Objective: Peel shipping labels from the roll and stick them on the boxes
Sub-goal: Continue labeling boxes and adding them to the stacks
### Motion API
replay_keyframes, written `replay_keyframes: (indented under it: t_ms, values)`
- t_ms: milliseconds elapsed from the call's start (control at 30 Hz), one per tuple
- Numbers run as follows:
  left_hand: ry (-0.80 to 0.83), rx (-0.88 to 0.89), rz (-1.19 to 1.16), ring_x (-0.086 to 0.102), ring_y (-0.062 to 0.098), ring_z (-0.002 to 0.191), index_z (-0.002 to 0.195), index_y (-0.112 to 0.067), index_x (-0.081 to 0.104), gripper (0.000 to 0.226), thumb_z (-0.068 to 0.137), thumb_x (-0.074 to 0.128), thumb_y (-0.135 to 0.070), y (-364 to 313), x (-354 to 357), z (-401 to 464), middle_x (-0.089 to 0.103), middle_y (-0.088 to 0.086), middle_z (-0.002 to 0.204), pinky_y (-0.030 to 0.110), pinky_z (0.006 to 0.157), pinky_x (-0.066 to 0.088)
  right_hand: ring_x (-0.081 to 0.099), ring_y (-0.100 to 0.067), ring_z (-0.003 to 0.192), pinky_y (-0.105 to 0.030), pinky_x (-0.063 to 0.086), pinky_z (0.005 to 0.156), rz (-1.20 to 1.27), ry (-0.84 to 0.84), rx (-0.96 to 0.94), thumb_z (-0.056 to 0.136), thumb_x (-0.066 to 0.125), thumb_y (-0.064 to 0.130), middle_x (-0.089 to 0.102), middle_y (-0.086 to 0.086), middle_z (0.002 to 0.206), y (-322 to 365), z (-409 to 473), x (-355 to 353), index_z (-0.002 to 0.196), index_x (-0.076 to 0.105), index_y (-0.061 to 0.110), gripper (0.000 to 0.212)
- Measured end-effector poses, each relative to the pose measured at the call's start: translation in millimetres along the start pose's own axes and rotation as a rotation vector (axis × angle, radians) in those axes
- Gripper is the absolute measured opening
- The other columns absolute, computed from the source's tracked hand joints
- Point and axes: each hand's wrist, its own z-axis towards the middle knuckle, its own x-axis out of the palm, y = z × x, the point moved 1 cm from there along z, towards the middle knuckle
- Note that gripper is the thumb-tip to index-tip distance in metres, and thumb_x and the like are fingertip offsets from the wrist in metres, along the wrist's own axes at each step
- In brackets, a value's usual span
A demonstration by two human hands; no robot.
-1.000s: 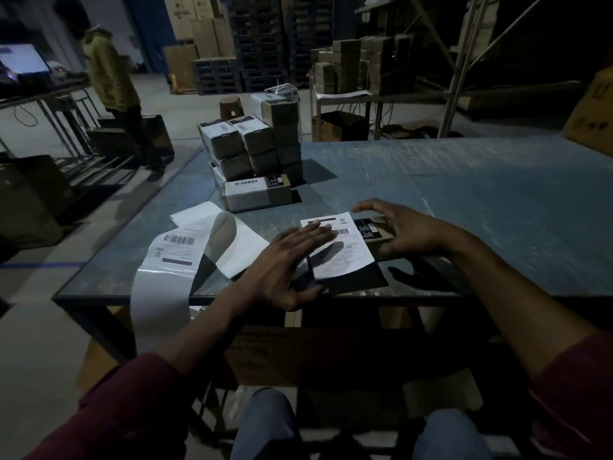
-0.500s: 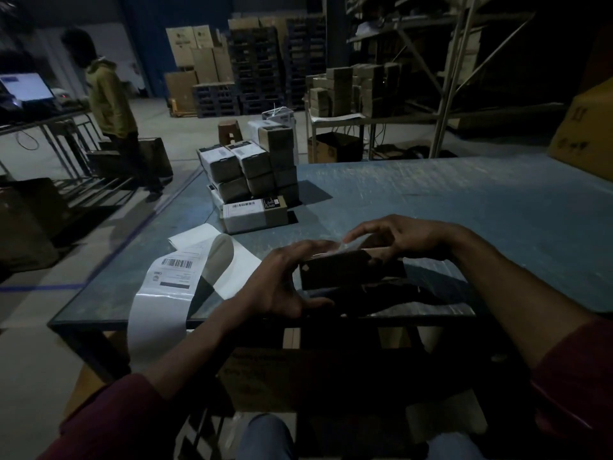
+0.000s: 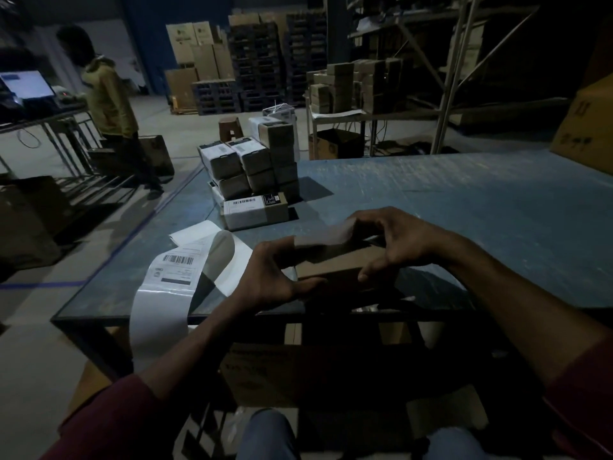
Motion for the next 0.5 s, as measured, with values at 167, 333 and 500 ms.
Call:
replay_keyframes:
  t_ms: [167, 333, 500]
  values:
    - [-0.048, -0.053, -0.129, 0.073, 0.027, 0.117, 0.123, 0.001, 0.073, 0.055, 0.073, 0.095, -0.006, 1.1, -3.7, -1.0, 0.076, 0.010, 0.124, 0.054, 0.100, 0.058, 0.071, -0.014, 0.117, -0.028, 0.055, 0.102, 0.175, -0.116, -0.139, 0.064, 0.096, 0.002, 0.077, -0.002, 0.118, -3.6, -5.7, -4.5, 0.107, 0.075, 0.004, 0.047]
    - [-0.049, -0.058, -0.179, 0.070, 0.029, 0.122, 0.117, 0.003, 0.075, 0.050, 0.073, 0.094, -0.013, 1.7, -1.5, -2.7, 0.073, 0.014, 0.128, 0.056, 0.098, 0.059, 0.068, -0.008, 0.120, -0.028, 0.054, 0.104, 0.120, -0.118, -0.146, 0.068, 0.095, 0.009, 0.075, 0.007, 0.123, -1.1, -7.0, -4.0, 0.122, 0.074, 0.015, 0.057]
    - [-0.067, -0.053, -0.143, 0.071, 0.027, 0.120, 0.118, 0.003, 0.075, 0.046, 0.077, 0.092, -0.008, 2.1, -1.8, -3.5, 0.075, 0.012, 0.125, 0.046, 0.100, 0.059, 0.054, -0.001, 0.135, -0.021, 0.045, 0.110, 0.026, -0.058, -0.154, 0.084, 0.086, 0.018, 0.064, 0.014, 0.141, 4.2, -9.9, -1.3, 0.132, 0.071, 0.025, 0.051]
